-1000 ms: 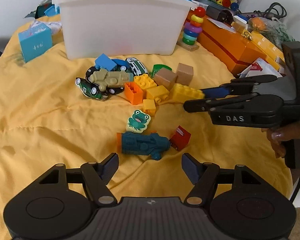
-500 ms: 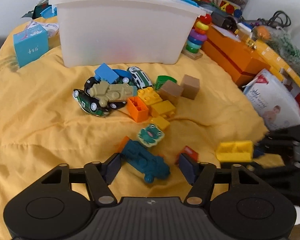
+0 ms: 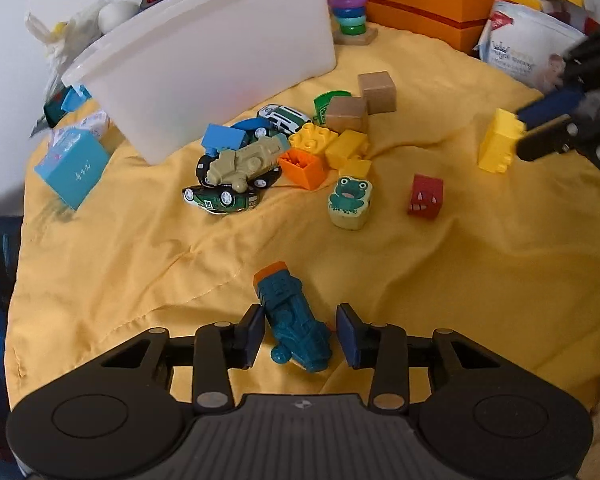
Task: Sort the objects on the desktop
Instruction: 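Grasp the large yellow brick with the right gripper while the left grasps the small red brick, then carry the yellow and red bricks over the bin and release both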
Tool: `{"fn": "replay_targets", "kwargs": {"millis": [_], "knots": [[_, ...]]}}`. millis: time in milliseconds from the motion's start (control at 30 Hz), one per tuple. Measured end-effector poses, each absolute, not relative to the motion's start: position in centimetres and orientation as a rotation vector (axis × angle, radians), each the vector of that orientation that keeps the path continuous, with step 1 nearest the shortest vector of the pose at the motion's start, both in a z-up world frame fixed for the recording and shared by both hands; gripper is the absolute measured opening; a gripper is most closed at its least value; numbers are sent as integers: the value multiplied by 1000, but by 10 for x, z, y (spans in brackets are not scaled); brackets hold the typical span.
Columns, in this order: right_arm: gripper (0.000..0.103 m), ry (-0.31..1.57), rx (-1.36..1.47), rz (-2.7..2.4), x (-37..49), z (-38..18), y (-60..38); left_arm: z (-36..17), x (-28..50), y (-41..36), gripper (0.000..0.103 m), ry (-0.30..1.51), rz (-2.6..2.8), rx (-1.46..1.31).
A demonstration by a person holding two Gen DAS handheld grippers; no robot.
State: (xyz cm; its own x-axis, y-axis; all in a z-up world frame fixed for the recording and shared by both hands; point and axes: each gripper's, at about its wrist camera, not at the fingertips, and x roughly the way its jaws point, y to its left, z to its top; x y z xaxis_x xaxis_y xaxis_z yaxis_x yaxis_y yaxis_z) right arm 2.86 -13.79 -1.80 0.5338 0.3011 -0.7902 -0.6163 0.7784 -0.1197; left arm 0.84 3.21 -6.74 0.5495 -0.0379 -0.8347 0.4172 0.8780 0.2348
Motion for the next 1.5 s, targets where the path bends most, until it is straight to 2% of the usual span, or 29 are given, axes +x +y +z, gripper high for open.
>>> {"fn": "replay_targets", "kwargs": {"millis": [67,233,267,400,533,567,700,767,833,1000,1100,1133,1167,1233,1367,1500], "knots": [[25,837,-392,584,34,-20,-134,-65,5,29,56,932,-236,450],[25,793,-364,588,58,-30,-121,-41,-5,16,57,797,-254,404],[26,800,-347,589,63,-32,-120,-36,-6,14,60,776,-284,374],[30,813,-287,579,67,-38,-127,-36,6,-2,62,776,-394,277],[54,751,-206,579,52,-28,-144,-53,22,-19,59,813,-439,251],[55,744,-210,576,49,-27,-146,-57,26,-22,56,827,-446,238],[53,789,-189,559,50,-38,-153,-71,37,-25,44,876,-448,182],[53,788,-176,552,51,-41,-155,-75,38,-25,31,886,-443,179],[53,791,-162,550,54,-43,-157,-76,35,-24,25,882,-435,188],[52,795,-176,574,58,-47,-152,-63,27,-15,24,862,-415,177],[47,809,-179,589,61,-52,-145,-53,17,-5,24,840,-390,180],[44,818,-190,590,62,-55,-142,-50,14,-1,24,838,-383,171],[35,823,-209,589,62,-57,-139,-47,11,3,24,835,-373,161],[27,824,-238,601,58,-59,-135,-42,7,10,24,826,-350,139],[27,825,-211,591,55,-52,-139,-27,4,21,24,793,-303,100],[27,732,-244,605,50,-19,-142,0,6,33,24,725,-270,90]]}}
